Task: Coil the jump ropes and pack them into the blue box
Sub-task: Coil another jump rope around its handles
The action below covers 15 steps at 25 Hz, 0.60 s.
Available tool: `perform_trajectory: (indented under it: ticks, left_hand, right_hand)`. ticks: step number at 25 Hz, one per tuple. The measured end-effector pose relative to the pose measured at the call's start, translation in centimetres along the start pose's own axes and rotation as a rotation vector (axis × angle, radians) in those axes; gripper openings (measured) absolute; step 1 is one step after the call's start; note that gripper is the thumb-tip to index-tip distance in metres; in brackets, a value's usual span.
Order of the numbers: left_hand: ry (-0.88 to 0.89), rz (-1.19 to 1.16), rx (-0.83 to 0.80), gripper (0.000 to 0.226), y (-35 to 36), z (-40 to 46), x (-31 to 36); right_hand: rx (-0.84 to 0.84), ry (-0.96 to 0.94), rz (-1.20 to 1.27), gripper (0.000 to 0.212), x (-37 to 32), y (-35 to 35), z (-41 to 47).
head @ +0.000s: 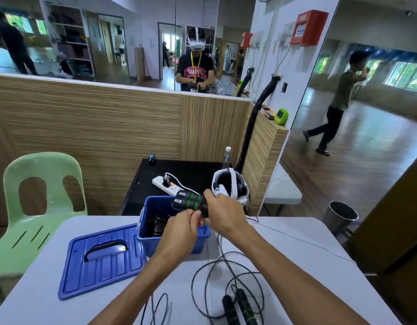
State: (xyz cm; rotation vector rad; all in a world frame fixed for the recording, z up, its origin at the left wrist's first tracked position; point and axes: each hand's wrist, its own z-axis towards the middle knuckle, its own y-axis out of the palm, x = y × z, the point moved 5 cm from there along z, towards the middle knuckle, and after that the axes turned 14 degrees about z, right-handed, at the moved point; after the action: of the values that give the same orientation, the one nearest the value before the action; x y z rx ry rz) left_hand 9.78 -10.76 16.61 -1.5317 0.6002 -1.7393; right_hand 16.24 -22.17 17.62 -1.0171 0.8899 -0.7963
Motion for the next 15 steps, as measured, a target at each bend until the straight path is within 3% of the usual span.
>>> perform_trajectory:
  ticks: [7, 15]
  left_hand:
    - [-0.035, -0.042, 0.018, 0.036, 0.8, -0.7, -1.4]
    - [0.054, -0.213, -0.058, 0.037, 4.2, -2.2, -5.2]
  right_hand:
    - [-0.046, 0.008, 0.027, 0.055, -0.8, 0.5, 0.0]
    - [-0.029, 0.018, 0.181, 0.046, -1.6, -0.1, -0.1]
